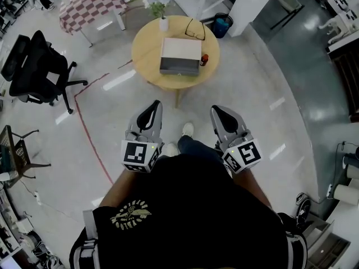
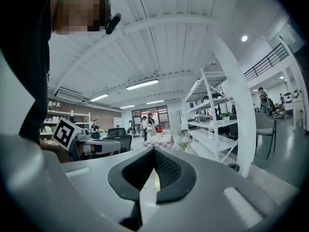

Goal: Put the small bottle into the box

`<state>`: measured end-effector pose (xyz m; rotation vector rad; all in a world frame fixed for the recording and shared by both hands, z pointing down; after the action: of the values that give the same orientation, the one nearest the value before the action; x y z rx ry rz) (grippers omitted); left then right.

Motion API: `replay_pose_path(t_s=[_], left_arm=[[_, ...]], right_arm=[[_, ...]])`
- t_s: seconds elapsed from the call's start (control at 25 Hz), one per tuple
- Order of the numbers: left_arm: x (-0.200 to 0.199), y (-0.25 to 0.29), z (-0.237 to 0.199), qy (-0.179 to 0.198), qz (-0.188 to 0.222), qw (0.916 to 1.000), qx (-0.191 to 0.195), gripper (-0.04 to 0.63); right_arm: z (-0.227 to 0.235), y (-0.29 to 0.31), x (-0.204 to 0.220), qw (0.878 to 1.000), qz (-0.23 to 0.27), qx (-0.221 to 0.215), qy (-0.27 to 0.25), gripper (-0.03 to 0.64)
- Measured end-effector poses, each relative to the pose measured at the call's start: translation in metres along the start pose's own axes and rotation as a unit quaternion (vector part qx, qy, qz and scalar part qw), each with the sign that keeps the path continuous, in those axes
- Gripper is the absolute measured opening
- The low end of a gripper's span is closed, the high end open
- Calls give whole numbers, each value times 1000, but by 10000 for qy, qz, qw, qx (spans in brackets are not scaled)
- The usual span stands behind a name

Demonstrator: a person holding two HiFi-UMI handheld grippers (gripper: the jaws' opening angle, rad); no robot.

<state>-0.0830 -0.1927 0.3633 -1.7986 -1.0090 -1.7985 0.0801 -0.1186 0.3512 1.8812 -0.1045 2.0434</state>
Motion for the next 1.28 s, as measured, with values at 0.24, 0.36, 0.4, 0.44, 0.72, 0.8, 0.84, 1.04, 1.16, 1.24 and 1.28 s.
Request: replay_pose_path(t_s=[0.24,0.36,0.4,0.44,0.72,0.8,0.84,1.04,1.16,1.24,1.28], left_arm=[[-10,7,-10,33,113,9999,-66,0],[-8,14,-17,28,95,9999,-104,0],[-7,17,-19,19,95,9999,-118,0],[-6,21,-21,6,95,9999,-134,0],[-8,70,-30,17,-35,9999,-159,0],[-9,88,-30,70,-75,9999,-128,0],[-10,98,-31,98,-105,9998,-126,0],[-26,158,-38,188,-174,9994,-247,0],[-37,192,-37,263,-181,9989,-342,0],[-44,210,-35,295,-178,9986,-407,0],[-46,216,-36,299,-169,9984,-447,0]], right_arm=[[4,14,-8,10000,40,-37,-63,6],[8,22,-8,9999,27,-47,-103,6],[10,24,-7,9999,21,-42,-100,6],[14,26,-6,10000,13,-33,-87,6],[59,47,-3,9999,-1,76,66,6],[76,57,-4,9999,28,95,107,6],[85,61,-5,9999,36,103,133,6],[141,87,-11,9996,69,105,236,6],[176,101,-14,9997,26,36,251,6],[195,111,-17,9996,17,-47,282,6],[203,118,-18,9996,18,-84,284,6]])
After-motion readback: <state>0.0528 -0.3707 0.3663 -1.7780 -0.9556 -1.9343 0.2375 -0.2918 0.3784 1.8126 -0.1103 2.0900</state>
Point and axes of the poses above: the fingertips, and each gripper's own axes: y forward along the fingers, z to its right, x out of its underside, the point moved 2 cm from there along -y, backward along the fingers, and after that the axes turned 4 degrees about -z, right-handed, at the moved point
